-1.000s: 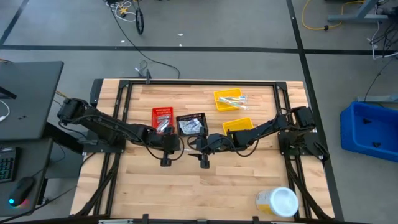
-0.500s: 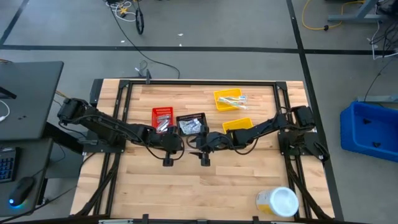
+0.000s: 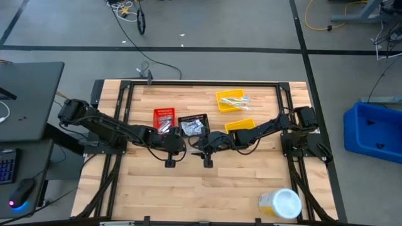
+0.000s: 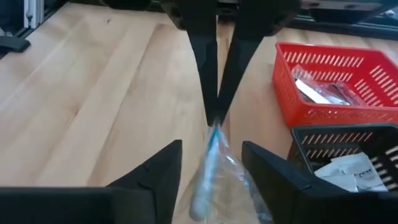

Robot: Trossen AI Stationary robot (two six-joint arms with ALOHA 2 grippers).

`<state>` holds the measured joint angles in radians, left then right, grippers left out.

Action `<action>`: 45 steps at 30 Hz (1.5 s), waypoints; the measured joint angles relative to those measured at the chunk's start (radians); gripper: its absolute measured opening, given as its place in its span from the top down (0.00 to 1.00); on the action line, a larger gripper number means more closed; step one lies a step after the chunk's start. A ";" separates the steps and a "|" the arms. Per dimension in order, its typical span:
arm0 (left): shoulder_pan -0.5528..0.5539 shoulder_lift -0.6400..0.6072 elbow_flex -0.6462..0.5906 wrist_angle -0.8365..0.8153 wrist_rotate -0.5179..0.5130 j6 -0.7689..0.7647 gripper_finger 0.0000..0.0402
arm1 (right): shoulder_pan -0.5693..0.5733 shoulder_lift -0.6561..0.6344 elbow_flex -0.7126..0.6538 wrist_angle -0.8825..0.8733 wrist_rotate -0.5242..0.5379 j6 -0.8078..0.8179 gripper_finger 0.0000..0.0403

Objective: Pick & Place Travel size toiletries
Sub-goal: Put the blue toothbrush into the top yellow bin

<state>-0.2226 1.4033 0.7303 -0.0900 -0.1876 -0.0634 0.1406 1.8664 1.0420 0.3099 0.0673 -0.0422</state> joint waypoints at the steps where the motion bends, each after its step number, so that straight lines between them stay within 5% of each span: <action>1: 0.000 0.000 0.000 0.001 -0.003 0.000 1.00 | 0.000 0.000 0.000 -0.003 0.000 0.000 0.58; 20: 0.000 0.000 0.000 0.030 -0.003 0.002 1.00 | -0.006 0.000 0.000 -0.014 0.001 -0.018 0.91; 33: 0.000 0.000 0.000 0.030 -0.017 0.000 0.84 | -0.006 0.000 0.000 -0.063 0.001 0.039 0.92; 45: 0.000 0.000 0.000 0.018 -0.189 -0.013 0.74 | 0.004 -0.139 0.000 -0.305 0.039 0.162 0.92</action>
<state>-0.2226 1.4033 0.7303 -0.0719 -0.3770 -0.0761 0.1441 1.7271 1.0424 0.0045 0.1065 0.1200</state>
